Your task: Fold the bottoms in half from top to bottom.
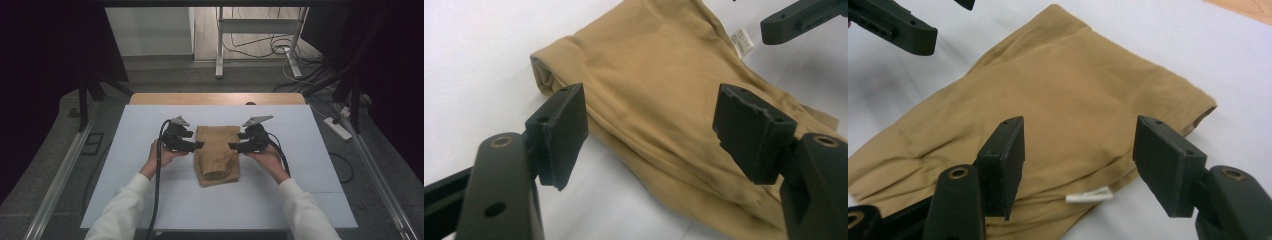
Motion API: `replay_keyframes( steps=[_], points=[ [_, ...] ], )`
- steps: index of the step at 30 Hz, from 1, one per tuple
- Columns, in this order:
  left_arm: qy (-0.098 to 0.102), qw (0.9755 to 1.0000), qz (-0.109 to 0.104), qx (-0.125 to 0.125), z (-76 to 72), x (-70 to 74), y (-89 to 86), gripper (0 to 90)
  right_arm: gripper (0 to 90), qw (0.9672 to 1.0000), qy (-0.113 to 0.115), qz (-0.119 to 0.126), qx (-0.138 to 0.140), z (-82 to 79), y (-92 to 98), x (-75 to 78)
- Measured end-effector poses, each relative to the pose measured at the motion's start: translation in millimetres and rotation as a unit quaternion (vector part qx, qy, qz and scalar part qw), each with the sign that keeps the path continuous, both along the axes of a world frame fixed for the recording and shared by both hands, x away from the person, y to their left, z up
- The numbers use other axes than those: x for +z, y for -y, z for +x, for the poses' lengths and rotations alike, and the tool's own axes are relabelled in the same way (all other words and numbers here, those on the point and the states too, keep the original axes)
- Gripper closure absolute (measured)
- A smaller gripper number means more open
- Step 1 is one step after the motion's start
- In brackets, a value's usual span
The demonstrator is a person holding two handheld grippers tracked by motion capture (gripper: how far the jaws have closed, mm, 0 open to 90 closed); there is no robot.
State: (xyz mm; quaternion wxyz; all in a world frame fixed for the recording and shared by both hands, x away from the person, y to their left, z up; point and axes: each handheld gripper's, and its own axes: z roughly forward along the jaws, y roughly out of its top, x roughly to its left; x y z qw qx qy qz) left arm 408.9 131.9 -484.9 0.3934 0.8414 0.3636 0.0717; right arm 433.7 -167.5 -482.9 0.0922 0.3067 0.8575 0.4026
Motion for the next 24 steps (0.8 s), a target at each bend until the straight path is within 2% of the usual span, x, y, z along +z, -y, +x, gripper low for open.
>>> replay_keyframes(
  steps=[10,15,20,24],
  points=[
    [0.003,1.0,-0.004,-0.001,-27.0,-3.0,-9.2,29.4,37.6,0.9999,-0.005,0.01,0.005,-26.7,14.4,0.2],
    [0.005,1.0,-0.006,0.001,-45.2,-4.8,-14.8,29.3,37.3,1.0,-0.005,0.002,0.005,-43.7,25.9,-1.8],
    [-0.001,0.9999,-0.014,0.002,-65.0,-11.8,-21.6,29.2,36.9,1.0,-0.002,0.004,0.004,-60.9,37.8,-0.5],
    [-0.007,1.0,-0.007,0.001,-75.9,-19.1,-24.8,29.2,36.8,1.0,-0.002,0.002,0.004,-74.5,47.4,-3.9]
  ],
)
